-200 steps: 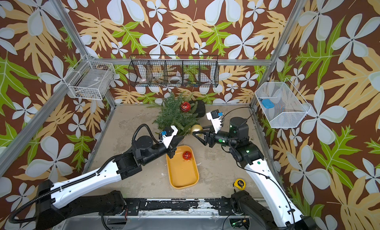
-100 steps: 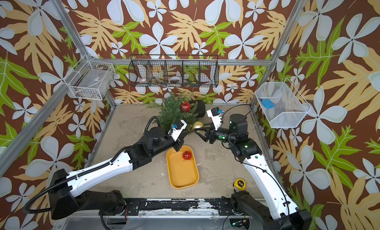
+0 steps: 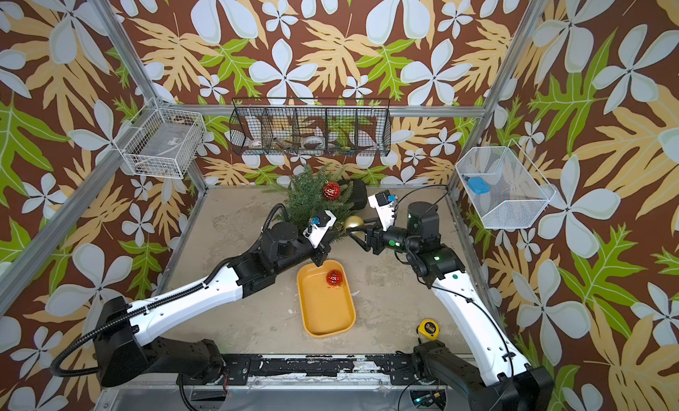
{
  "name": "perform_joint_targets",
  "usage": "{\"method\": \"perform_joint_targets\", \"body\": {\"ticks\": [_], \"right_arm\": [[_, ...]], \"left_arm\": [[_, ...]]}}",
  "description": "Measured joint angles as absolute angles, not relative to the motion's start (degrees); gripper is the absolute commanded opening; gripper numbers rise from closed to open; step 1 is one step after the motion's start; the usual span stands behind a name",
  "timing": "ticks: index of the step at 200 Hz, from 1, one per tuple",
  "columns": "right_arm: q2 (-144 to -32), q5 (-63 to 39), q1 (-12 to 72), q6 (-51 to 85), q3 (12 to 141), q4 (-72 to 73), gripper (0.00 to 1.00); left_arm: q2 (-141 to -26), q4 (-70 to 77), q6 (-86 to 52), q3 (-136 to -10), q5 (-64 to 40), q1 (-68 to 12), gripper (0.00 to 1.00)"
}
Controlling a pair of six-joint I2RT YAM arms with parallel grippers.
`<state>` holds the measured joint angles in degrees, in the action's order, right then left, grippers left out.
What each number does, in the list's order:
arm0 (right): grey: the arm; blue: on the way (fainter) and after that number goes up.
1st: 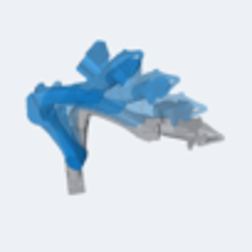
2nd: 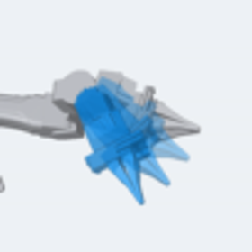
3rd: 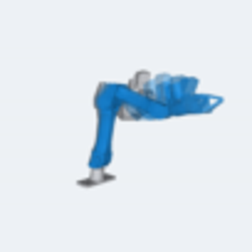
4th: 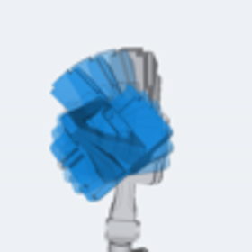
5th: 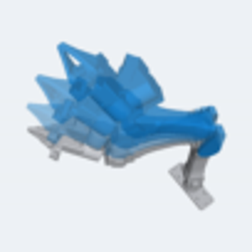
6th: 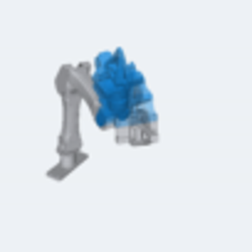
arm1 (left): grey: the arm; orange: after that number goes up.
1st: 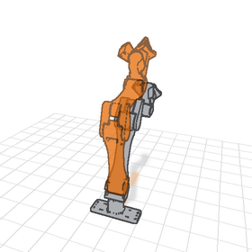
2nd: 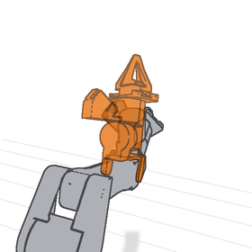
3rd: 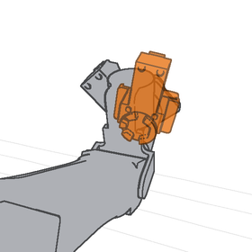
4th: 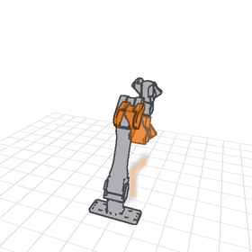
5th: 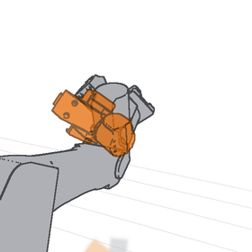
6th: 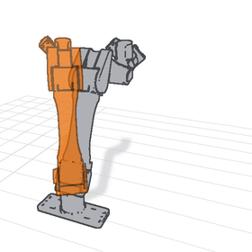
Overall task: Decorate the small christmas tree with ornaments
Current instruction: Hang an ornament on the christmas tree.
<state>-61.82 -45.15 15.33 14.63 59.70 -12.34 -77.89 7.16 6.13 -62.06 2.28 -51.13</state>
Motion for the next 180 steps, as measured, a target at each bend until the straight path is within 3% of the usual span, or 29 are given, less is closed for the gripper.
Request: {"method": "perform_joint_targets", "body": {"ticks": [180], "right_arm": [[-64.82, -43.24, 15.33, 13.08, 59.81, -12.78, 0.53]], "left_arm": [[-79.83, 7.4, 5.17, -61.54, 2.2, -50.72, 0.0]]}}
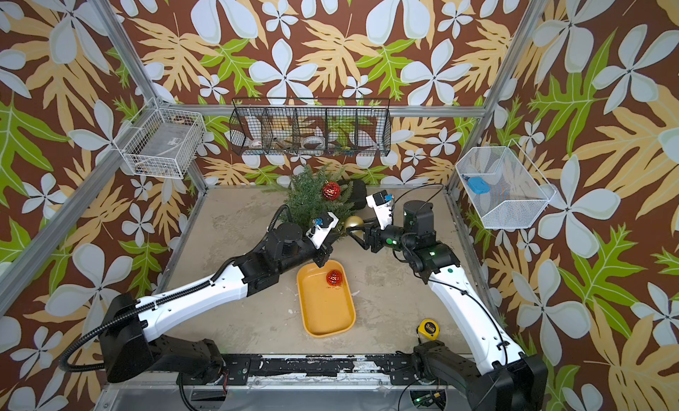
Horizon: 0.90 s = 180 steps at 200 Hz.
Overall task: Decorate the small christmas tree with ornaments
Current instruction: Hang an ornament on the christmas tree.
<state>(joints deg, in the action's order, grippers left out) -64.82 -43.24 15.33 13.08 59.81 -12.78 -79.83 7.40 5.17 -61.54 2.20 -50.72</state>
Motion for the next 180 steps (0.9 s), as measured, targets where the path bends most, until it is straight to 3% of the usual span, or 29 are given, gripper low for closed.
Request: {"method": "perform_joint_targets", "body": {"ticks": [180], "right_arm": [[-65.34, -40.75, 15.33, 12.43, 58.5, -14.24, 0.54]], "left_arm": [[-80.09, 4.97, 3.44, -62.63, 3.49, -50.13, 0.0]]}}
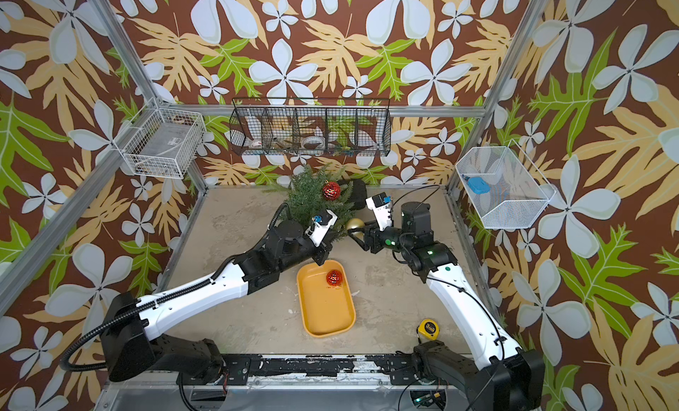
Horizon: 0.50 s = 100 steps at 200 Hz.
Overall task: Decorate the small christmas tree with ornaments
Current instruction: Hang an ornament on the christmas tree.
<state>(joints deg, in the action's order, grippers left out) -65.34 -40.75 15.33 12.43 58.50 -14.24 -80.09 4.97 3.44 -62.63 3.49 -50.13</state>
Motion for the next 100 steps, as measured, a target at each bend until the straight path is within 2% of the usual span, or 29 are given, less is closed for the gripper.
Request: {"method": "perform_joint_targets", "body": {"ticks": [75, 100], "right_arm": [[-65.14, -42.44, 15.33, 13.1, 56.99, -13.54, 0.54], [-64.71, -42.46, 15.33, 13.13, 56.62, -13.32, 0.57]], "left_arm": [[-79.61, 3.68, 2.76, -62.61, 5.5, -50.04, 0.0], [-78.74, 3.4, 2.63, -62.48, 5.45, -50.02, 0.2]]}}
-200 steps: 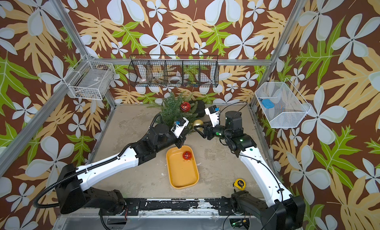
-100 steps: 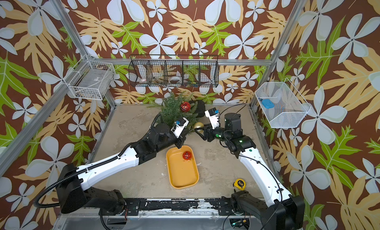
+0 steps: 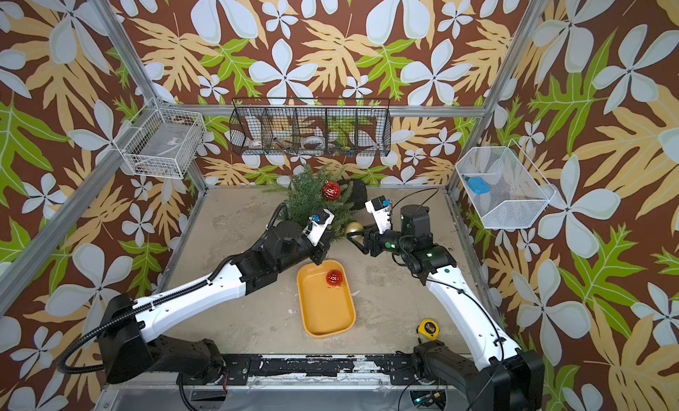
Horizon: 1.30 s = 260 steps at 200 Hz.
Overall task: Decorate the small christmas tree with ornaments
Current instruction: Hang an ornament on the christmas tree.
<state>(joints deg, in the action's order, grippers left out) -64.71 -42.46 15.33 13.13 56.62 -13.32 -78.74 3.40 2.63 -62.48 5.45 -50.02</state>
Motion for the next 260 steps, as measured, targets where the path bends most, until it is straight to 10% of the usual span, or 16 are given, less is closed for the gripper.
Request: {"method": "perform_joint_targets", "body": {"ticks": [107, 260], "right_arm": [[-61.69, -43.18, 15.33, 13.3, 54.52, -12.71, 0.77], [-49.78, -27.05, 31.42, 19.16, 45.04, -20.03, 0.62]], "left_arm": [[-65.21, 6.72, -0.27, -58.0, 1.28, -49.98, 0.45], [-47.99, -2.46, 0.1, -45.84, 11.46, -45.06, 0.54]]}}
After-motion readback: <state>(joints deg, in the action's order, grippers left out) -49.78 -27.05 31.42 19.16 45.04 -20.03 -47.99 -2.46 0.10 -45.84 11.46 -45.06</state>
